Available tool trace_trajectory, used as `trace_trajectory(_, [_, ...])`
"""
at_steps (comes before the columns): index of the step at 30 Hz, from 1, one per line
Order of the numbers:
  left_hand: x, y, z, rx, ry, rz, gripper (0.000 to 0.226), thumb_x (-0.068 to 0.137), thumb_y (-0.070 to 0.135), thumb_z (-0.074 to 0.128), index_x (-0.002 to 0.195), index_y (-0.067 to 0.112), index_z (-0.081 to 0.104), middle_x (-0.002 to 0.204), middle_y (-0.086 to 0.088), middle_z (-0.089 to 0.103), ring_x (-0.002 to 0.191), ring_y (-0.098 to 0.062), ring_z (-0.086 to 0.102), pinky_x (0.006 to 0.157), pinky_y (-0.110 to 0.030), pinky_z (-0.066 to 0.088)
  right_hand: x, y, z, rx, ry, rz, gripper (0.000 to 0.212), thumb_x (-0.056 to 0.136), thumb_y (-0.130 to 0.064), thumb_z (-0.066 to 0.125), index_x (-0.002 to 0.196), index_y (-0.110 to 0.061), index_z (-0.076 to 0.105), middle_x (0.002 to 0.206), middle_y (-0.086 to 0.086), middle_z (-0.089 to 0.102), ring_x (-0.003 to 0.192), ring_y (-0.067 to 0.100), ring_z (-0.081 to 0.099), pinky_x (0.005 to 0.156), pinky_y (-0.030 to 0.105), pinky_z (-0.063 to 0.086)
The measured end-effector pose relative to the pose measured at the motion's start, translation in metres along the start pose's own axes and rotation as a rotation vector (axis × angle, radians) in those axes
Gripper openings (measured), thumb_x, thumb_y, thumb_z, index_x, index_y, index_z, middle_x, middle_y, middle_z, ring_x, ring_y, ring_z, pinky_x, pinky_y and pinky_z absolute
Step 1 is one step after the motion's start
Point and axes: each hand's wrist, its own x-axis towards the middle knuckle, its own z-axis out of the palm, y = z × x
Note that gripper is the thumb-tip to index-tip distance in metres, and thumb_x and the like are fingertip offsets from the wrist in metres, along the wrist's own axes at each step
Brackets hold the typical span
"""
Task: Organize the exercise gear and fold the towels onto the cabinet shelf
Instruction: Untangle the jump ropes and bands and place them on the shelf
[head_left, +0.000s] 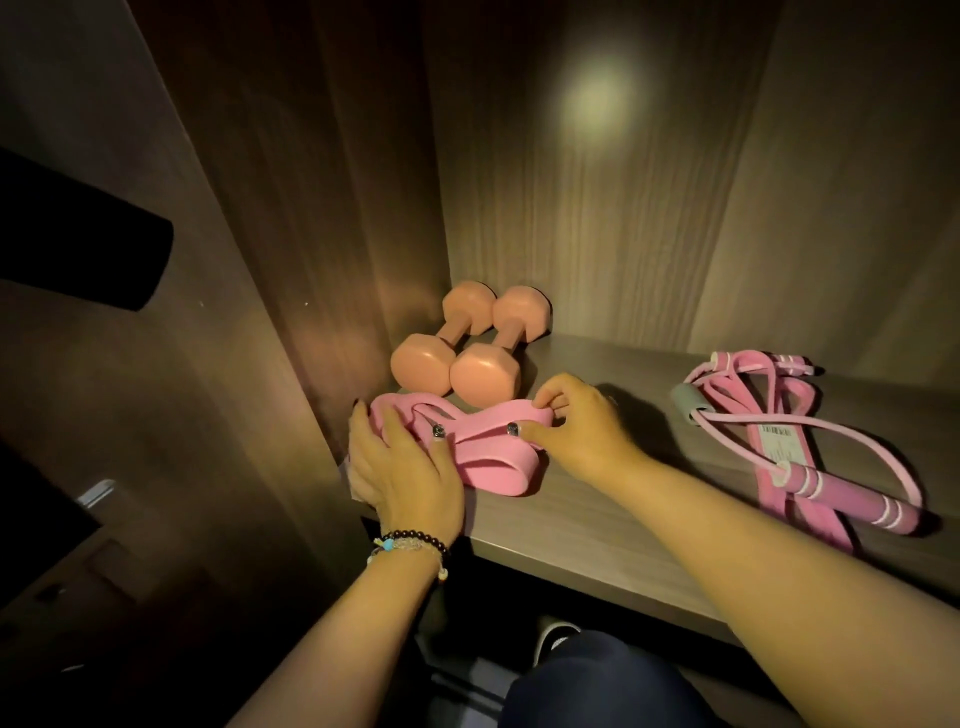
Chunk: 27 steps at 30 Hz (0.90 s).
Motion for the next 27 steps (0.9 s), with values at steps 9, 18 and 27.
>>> trace_trajectory(9, [0.028, -0.041, -0.013, 0.441, -0.348, 0.554, 0.075, 0.088, 0.047, 0.005, 0.142, 0.015, 0.046, 0.150, -0.003, 0.043, 0.143, -0.019, 0.030, 0.118, -0.047, 0.004, -0.005, 0.032, 0.009, 0.162, 0.013, 0.036, 0.030, 0.087, 0.003, 0.063, 0.113, -0.013, 0.070, 0.113, -0.001, 0.065, 0.112, 0.019, 0.058, 0.104, 0.036, 0.045])
trace_trajectory(18, [0.029, -0.028, -0.023, 0.499, -0.363, 0.535, 0.055, 0.100, 0.040, 0.024, 0.146, 0.015, 0.039, 0.153, -0.003, 0.038, 0.145, -0.019, 0.027, 0.115, -0.041, -0.002, -0.023, 0.021, -0.004, 0.004, -0.016, -0.084, 0.043, 0.089, 0.001, 0.059, 0.127, -0.020, 0.060, 0.124, -0.007, 0.047, 0.118, 0.009, 0.045, 0.108, 0.031, 0.039])
trace_trajectory(27, [-0.013, 0.050, -0.053, -0.052, -0.254, 0.664, 0.047, 0.093, 0.029, 0.038, 0.131, 0.008, 0.056, 0.137, -0.013, 0.055, 0.133, -0.030, 0.045, 0.111, -0.048, 0.035, -0.102, 0.041, -0.073, -0.337, 0.246, -0.139, 0.037, 0.088, -0.007, 0.057, 0.122, -0.021, 0.055, 0.134, -0.010, 0.039, 0.105, 0.006, 0.044, 0.093, 0.026, 0.036])
